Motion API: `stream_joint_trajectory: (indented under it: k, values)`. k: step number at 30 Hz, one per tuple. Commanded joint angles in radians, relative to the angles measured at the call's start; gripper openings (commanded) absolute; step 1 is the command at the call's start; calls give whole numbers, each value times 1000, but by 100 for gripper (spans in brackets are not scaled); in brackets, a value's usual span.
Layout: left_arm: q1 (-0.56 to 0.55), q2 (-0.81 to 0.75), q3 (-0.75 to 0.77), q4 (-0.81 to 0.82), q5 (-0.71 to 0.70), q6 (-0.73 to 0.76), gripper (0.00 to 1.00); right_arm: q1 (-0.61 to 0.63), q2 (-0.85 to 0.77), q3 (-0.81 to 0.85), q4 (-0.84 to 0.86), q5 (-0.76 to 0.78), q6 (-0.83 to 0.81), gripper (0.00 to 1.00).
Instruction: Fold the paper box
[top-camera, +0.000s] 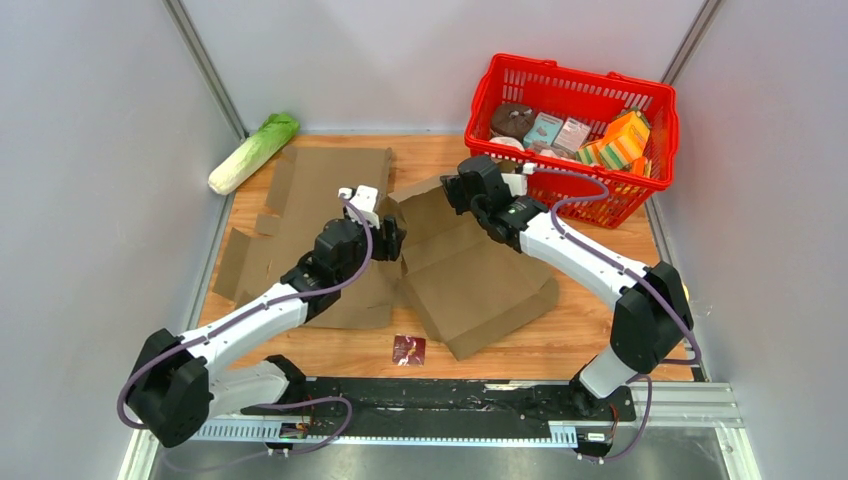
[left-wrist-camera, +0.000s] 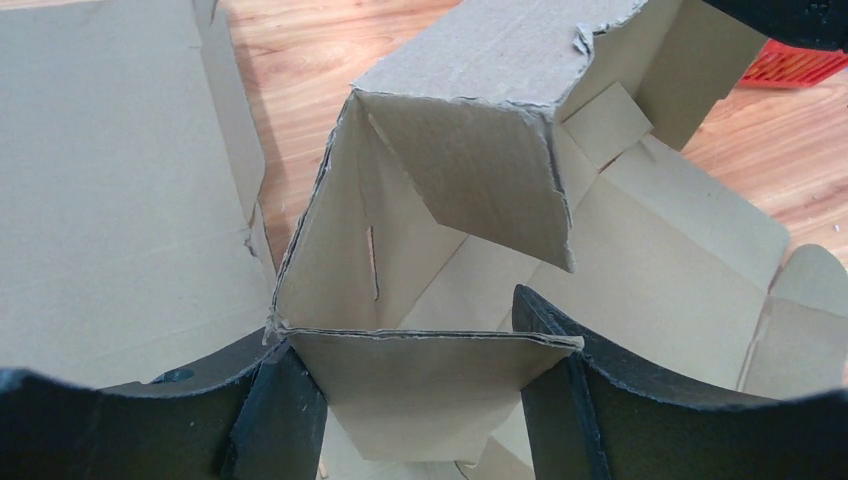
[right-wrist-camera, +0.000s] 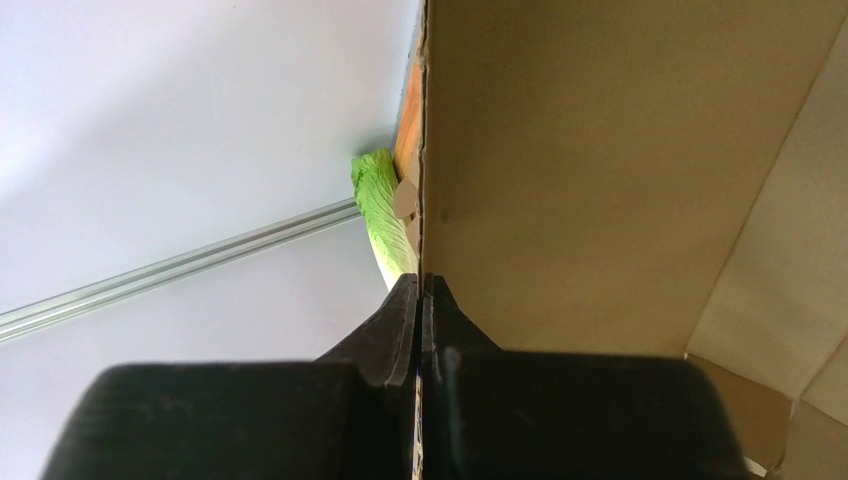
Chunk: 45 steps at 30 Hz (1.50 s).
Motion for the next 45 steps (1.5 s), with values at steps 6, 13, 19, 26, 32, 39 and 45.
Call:
stream_joint_trajectory:
  k: [6, 13, 19, 26, 32, 39, 45]
  values:
    - [97, -41, -81, 309, 340, -63, 6, -12, -5, -22, 97, 58, -13, 0]
    - [124, -62, -109, 376, 426, -80, 7, -15, -7, -2, 81, 123, -64, 0]
    - [124, 13, -38, 387, 406, -126, 21, 6, -7, -16, 101, 159, -51, 0]
    - [120, 103, 12, 450, 637, -89, 35, 5, -13, 7, 97, 164, -21, 0]
    - [94, 126, 55, 432, 724, -77, 56, 5, 4, 27, 106, 155, -2, 0]
    - [99, -11, -6, 254, 416, -4, 63, 3, -57, -23, 108, 156, -4, 0]
    - [105, -192, -98, 163, 275, -56, 78, 0, -166, -152, 126, 192, 4, 0]
